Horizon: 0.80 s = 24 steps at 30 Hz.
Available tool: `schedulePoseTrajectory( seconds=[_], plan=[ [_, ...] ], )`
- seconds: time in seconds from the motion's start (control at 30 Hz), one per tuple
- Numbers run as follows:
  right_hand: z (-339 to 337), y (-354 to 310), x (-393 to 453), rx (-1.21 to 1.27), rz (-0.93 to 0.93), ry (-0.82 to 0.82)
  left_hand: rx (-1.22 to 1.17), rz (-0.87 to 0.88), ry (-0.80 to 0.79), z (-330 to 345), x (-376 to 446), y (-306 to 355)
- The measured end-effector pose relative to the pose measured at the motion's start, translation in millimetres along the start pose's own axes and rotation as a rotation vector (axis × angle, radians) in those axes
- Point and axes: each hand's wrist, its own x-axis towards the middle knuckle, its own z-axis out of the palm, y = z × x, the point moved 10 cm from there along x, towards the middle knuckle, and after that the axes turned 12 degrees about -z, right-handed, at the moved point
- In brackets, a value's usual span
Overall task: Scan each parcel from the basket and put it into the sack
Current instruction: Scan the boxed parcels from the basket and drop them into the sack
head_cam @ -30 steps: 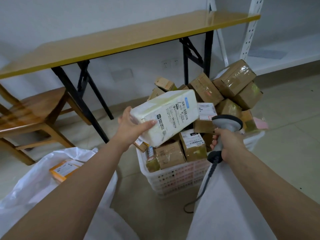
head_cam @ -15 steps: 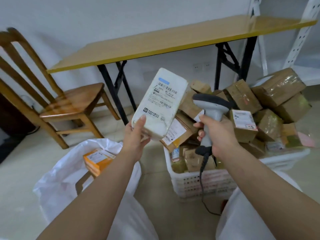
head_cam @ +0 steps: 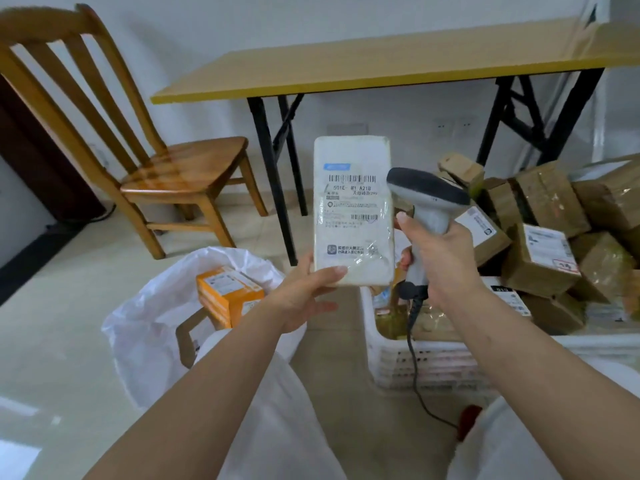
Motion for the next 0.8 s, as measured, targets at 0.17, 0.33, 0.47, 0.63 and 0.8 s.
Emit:
schedulePoseTrajectory(
  seconds=[0.17,0.33,0.47,0.63,0.8],
  plan=[
    [13.5,2.9,-2.0,-0.078,-0.026,-0.045,-0.068,0.041,-0.091,1.5,-1.0,1.1],
    [21.0,8.1,-6.4,-0.075,0.017,-0.066,-0.149,0.064,-0.057,-10.8,2.2,5.0],
    [25.7,3.8,-5.9,-0.155,0.048,-0.126,-0.185,0.119,0.158,-47.2,3.9,8.0],
    [42.0,-0.4,-14.4,-0.265,0.185,-0.289,-0.214,0.119,0.378,-93.2,2.5,-3.1],
    [59.4,-11.9,-26.8,-0.329,0.195,-0.405,-0.143,0.09,0.43,-105.2,-0.1,-4.6]
  ],
)
